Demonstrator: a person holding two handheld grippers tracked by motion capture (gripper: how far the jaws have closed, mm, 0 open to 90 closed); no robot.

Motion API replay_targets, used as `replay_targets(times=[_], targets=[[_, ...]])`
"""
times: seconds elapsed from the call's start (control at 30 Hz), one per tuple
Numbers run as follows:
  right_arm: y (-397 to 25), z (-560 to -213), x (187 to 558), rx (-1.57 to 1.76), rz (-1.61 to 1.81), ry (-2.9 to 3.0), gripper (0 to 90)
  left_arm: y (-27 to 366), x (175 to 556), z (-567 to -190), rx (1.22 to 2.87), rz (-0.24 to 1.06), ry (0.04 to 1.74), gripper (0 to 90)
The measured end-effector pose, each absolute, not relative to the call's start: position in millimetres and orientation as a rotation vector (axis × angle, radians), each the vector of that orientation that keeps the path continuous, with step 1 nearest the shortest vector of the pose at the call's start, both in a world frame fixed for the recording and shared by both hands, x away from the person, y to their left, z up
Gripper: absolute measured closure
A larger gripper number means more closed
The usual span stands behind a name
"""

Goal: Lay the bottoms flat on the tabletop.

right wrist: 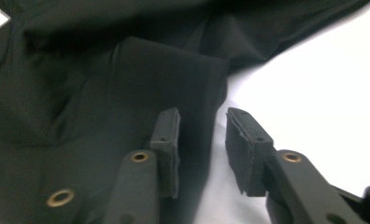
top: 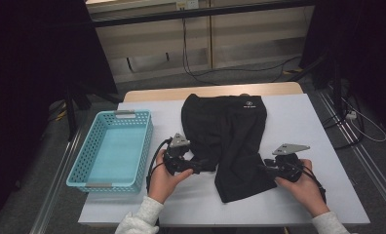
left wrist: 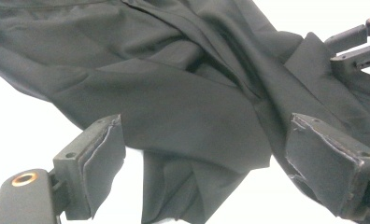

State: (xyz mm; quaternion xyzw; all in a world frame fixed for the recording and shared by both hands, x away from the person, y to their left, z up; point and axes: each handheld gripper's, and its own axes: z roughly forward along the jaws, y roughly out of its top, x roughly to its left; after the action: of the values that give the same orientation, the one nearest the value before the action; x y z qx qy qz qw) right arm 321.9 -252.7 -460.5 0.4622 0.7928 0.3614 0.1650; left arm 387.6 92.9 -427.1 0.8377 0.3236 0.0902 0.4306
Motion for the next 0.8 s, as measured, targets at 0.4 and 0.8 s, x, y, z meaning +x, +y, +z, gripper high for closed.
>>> replay_targets(times=[0.4, 0.8], targets=[[-278.6, -450.5, 289.9, 1.318, 1.067, 2.327, 89.7, 94.2, 388.0, -423.7, 2.078, 0.23, 0.809, 12.5], [-286.2, -446.4, 287.0, 1.329, 1.057, 2.266, 64.7, 94.0, 389.1, -423.0, 2.074, 0.234, 0.806, 12.6]])
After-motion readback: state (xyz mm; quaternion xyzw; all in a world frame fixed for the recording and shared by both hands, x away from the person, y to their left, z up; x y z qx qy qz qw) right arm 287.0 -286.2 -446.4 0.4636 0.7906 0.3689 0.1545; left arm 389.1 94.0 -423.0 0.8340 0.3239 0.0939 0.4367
